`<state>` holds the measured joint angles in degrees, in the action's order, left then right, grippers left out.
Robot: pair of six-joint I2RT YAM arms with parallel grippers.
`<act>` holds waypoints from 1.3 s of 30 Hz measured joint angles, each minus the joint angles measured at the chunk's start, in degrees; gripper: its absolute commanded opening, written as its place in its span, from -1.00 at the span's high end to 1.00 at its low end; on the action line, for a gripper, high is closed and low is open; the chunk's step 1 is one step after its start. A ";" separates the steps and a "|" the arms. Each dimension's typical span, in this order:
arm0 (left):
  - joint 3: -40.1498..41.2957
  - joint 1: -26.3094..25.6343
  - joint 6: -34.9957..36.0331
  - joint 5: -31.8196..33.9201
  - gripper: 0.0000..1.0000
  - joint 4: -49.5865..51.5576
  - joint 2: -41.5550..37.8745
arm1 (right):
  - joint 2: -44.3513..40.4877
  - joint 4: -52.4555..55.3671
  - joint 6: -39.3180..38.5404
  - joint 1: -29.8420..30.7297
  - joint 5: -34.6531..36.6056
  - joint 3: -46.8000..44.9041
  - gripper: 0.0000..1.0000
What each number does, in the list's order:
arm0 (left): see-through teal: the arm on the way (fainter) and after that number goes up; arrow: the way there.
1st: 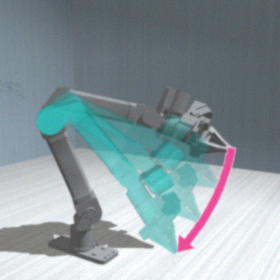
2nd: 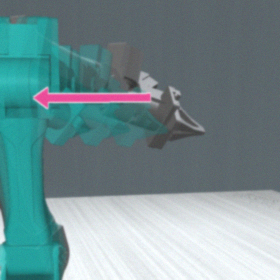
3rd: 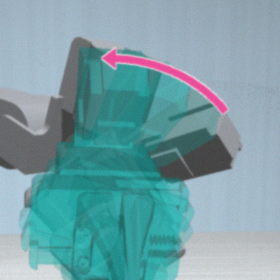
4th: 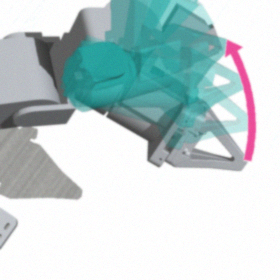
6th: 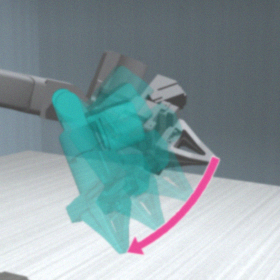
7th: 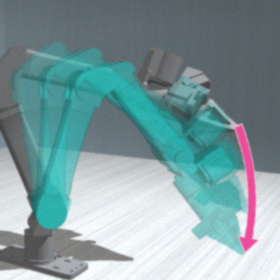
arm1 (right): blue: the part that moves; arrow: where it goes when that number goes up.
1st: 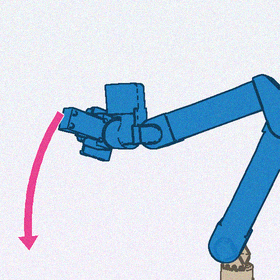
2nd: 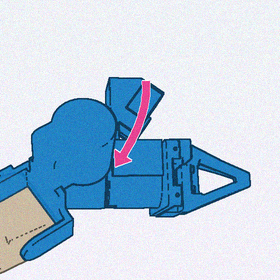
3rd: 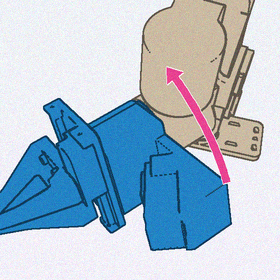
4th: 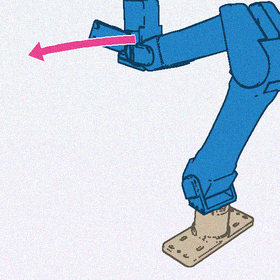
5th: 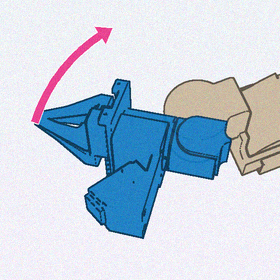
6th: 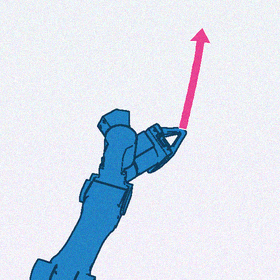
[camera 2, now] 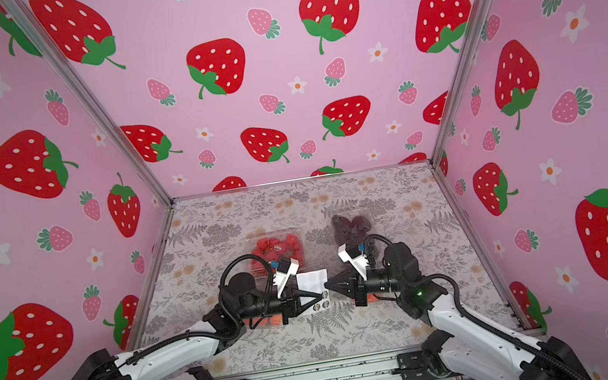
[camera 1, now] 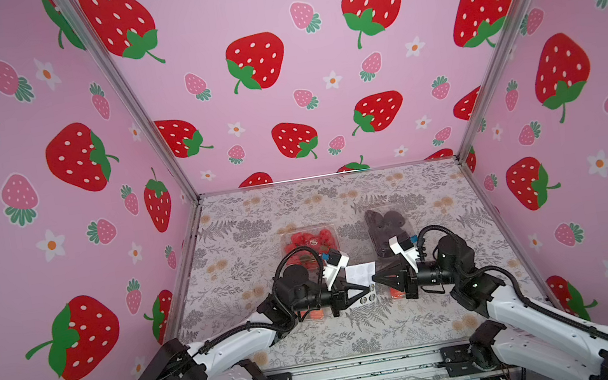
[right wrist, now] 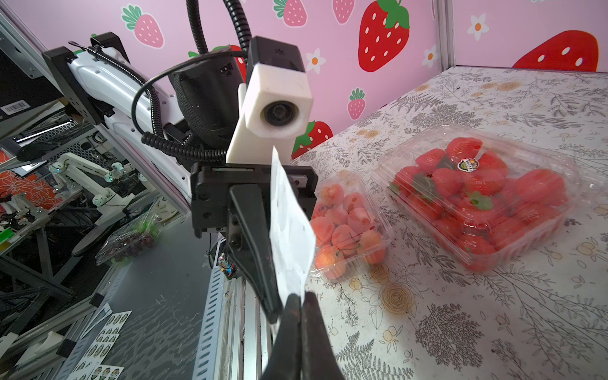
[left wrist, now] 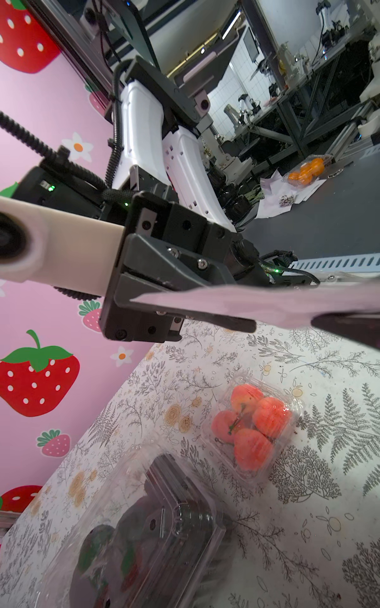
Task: Label fruit boxes
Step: Adjust the label sticker.
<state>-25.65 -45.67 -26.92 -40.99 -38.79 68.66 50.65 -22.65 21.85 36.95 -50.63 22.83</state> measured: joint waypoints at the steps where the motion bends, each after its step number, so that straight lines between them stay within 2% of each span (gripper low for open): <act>1: 0.02 0.00 -0.11 -0.04 1.00 -0.11 0.00 | 0.00 -0.02 0.00 0.00 0.02 0.00 1.00; 2: 0.02 -0.09 -0.09 -0.02 1.00 -0.15 0.00 | 0.00 -0.02 0.02 0.00 0.02 0.00 0.89; 4: 0.07 -0.11 -0.26 0.04 1.00 -0.31 0.00 | 0.04 0.00 0.46 0.00 0.02 0.00 0.37; 5: 0.20 -0.11 -0.33 0.04 1.00 -0.44 -0.02 | 0.13 -0.13 0.63 0.00 -0.02 -0.07 0.30; 8: 0.59 -0.11 -0.33 0.15 1.00 -0.39 -0.15 | 0.52 -2.12 1.22 0.00 -0.59 -1.20 0.27; 11: 0.66 -0.11 -0.33 0.44 1.00 -0.39 -0.17 | 0.74 -5.53 2.58 0.00 -2.14 -4.04 0.33; 15: 0.66 -0.22 -0.52 0.44 1.00 -0.79 -0.15 | 0.74 -7.63 3.72 0.00 -3.54 -6.12 0.61; 19: 0.66 -0.48 -0.61 0.44 1.00 -1.25 -0.15 | 0.74 -9.14 4.13 0.00 -4.39 -6.16 0.74; 22: 0.66 -0.74 -0.76 0.46 1.00 -1.36 -0.15 | 0.79 -9.68 3.91 0.00 -4.52 -6.16 0.96; 23: 0.66 -0.85 -0.85 0.42 0.94 -1.42 -0.15 | 0.87 -9.86 4.04 0.00 -4.68 -6.16 1.00; 24: 0.66 -0.85 -0.98 0.42 0.74 -1.57 -0.15 | 1.01 -9.94 4.20 0.00 -4.79 -6.16 1.00; 25: 0.66 -0.87 -1.03 0.42 0.65 -1.68 -0.11 | 1.09 -10.01 4.22 0.00 -4.81 -6.16 1.00; 29: 0.83 -0.96 -1.40 0.46 0.61 -1.86 -0.13 | 1.14 -10.08 4.11 0.00 -4.68 -6.16 1.00; 35: 1.90 -1.01 -1.44 0.94 0.76 -1.73 -1.09 | 1.14 -9.94 4.02 0.00 -4.44 -6.16 1.00; 37: 1.90 -1.01 -1.42 1.03 0.87 -1.70 -1.18 | 1.33 -9.86 3.87 0.00 -4.31 -6.16 1.00; 38: 1.90 -1.01 -1.51 1.14 1.00 -1.66 -1.22 | 1.73 -9.92 3.82 0.00 -4.26 -6.14 1.00; 39: 1.92 -1.01 -1.31 1.20 1.00 -1.62 -1.25 | 2.43 -10.01 3.80 0.00 -4.28 -6.12 1.00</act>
<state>-23.73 -46.68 -28.23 -39.79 -40.40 67.42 53.08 -32.67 25.65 36.95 -54.92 16.71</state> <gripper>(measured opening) 0.051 0.045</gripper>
